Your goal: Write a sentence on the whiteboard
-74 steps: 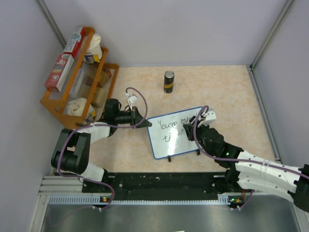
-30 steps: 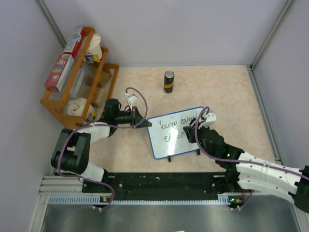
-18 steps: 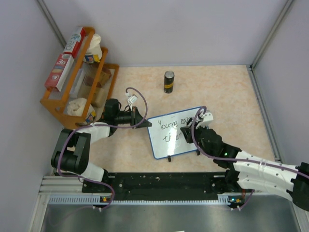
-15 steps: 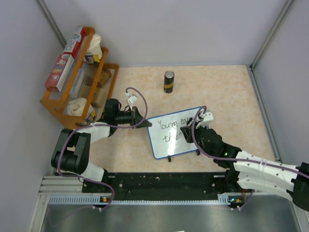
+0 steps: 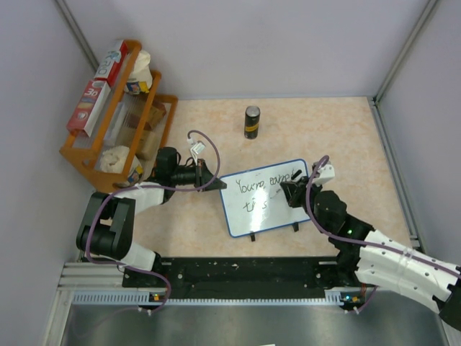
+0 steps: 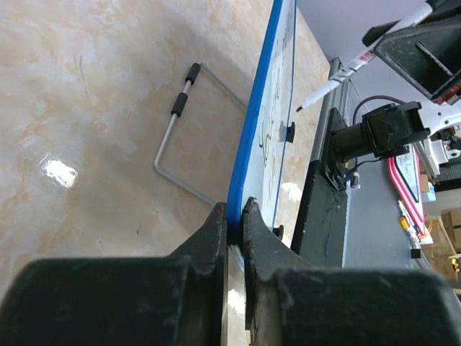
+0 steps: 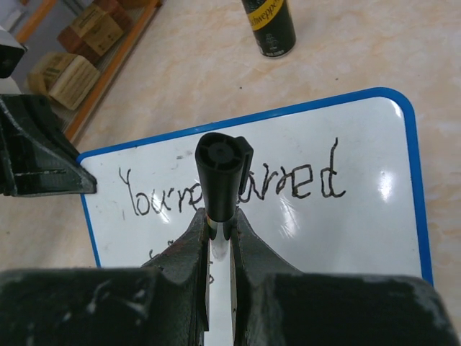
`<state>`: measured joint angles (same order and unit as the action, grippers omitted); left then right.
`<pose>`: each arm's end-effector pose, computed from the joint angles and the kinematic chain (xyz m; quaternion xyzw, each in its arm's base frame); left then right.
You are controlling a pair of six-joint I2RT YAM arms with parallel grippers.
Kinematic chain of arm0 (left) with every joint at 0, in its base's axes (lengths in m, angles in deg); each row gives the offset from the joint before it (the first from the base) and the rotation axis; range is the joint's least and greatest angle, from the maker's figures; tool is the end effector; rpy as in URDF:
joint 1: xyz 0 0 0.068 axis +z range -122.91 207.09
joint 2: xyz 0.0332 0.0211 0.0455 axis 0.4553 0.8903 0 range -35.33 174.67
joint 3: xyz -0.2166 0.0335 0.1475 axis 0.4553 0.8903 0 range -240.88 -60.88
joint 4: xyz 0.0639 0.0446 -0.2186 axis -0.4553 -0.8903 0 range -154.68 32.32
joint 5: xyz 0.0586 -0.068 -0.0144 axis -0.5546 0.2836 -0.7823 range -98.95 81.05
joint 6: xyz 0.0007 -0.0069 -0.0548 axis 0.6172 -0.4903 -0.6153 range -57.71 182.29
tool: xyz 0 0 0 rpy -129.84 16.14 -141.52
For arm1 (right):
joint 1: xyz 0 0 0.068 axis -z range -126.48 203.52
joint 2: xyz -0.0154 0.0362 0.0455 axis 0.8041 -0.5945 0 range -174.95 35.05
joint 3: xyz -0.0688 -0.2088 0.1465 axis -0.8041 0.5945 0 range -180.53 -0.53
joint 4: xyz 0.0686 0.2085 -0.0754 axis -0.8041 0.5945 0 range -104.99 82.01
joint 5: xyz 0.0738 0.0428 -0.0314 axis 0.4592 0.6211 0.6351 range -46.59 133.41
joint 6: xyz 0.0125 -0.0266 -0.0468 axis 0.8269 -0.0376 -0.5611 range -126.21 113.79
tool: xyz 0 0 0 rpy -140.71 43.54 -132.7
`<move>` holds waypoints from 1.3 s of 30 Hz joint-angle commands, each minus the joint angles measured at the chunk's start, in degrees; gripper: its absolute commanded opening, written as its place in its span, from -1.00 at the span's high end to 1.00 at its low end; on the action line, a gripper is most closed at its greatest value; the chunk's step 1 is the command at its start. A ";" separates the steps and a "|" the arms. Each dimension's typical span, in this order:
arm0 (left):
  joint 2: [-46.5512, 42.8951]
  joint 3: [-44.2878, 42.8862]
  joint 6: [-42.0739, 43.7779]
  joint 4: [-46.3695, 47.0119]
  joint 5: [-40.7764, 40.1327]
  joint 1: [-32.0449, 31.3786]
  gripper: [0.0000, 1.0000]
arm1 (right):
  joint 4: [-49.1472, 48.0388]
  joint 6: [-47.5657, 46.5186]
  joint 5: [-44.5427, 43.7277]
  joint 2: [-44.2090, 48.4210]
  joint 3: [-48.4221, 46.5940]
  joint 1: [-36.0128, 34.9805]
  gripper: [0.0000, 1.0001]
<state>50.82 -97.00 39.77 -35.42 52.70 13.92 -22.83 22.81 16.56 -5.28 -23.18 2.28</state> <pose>0.2526 -0.0930 0.2002 0.2039 0.7544 -0.5535 0.2880 0.1090 0.1086 0.2526 0.0033 0.7591 0.2678 0.5933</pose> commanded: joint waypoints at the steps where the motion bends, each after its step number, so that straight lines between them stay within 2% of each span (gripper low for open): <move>1: 2.27 1.14 7.05 -3.89 -6.54 -1.07 1.00 | 1.07 -0.98 1.62 0.87 -2.40 3.95 1.00; 21: 2.18 1.23 7.05 -3.89 -6.71 -1.07 1.00 | 1.42 -0.89 1.71 -0.97 0.86 5.10 1.00; 39: 2.27 1.23 7.05 -3.89 -6.71 -1.07 1.00 | 6.08 0.52 3.47 2.63 3.58 5.10 1.00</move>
<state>50.82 -97.00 39.77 -35.42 52.70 13.92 -17.91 23.11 19.58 -2.81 -20.36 6.85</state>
